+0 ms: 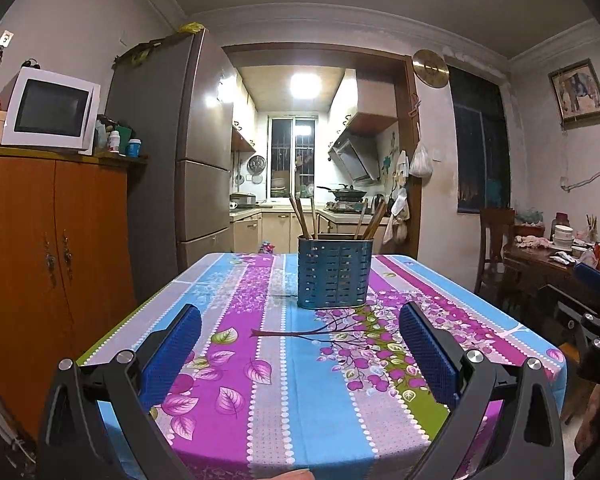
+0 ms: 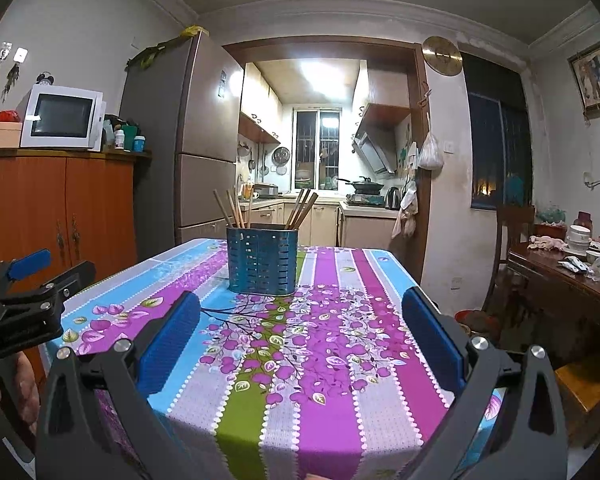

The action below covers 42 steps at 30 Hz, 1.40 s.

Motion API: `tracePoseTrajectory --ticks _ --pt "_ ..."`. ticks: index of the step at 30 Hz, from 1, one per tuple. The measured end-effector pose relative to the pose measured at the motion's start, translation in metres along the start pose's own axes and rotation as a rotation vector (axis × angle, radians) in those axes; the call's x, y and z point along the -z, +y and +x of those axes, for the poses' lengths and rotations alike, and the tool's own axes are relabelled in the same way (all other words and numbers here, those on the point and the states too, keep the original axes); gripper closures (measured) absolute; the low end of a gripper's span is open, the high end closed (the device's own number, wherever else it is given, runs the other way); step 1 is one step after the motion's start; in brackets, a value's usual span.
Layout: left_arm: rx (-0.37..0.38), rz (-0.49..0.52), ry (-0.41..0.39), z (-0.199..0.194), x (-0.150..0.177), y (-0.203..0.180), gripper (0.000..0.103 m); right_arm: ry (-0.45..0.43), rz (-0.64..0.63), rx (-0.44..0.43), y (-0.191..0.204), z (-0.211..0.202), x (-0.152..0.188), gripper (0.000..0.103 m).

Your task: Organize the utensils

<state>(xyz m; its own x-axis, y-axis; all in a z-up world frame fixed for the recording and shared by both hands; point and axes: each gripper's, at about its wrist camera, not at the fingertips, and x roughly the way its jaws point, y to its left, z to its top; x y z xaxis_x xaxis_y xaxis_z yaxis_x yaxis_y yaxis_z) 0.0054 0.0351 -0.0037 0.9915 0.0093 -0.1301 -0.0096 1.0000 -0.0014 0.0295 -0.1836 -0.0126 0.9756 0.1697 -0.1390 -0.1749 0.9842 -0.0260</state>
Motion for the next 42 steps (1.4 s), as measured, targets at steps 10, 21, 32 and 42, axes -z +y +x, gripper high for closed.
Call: tracePoseTrajectory --ticks 10,21,32,42 --pt "-0.002 0.002 0.005 0.002 0.0 0.001 0.005 0.003 -0.006 -0.003 0.001 0.002 0.0 0.005" --pt "0.0 0.005 0.009 0.005 0.001 0.002 0.005 0.003 -0.011 0.001 0.001 0.004 -0.001 0.005" --pt "0.009 0.008 -0.003 0.001 0.0 0.005 0.005 -0.003 -0.016 0.022 -0.001 0.01 -0.002 0.005" --pt "0.003 -0.004 -0.023 -0.006 -0.001 0.006 0.005 -0.016 -0.01 0.013 0.0 0.009 0.0 0.005"
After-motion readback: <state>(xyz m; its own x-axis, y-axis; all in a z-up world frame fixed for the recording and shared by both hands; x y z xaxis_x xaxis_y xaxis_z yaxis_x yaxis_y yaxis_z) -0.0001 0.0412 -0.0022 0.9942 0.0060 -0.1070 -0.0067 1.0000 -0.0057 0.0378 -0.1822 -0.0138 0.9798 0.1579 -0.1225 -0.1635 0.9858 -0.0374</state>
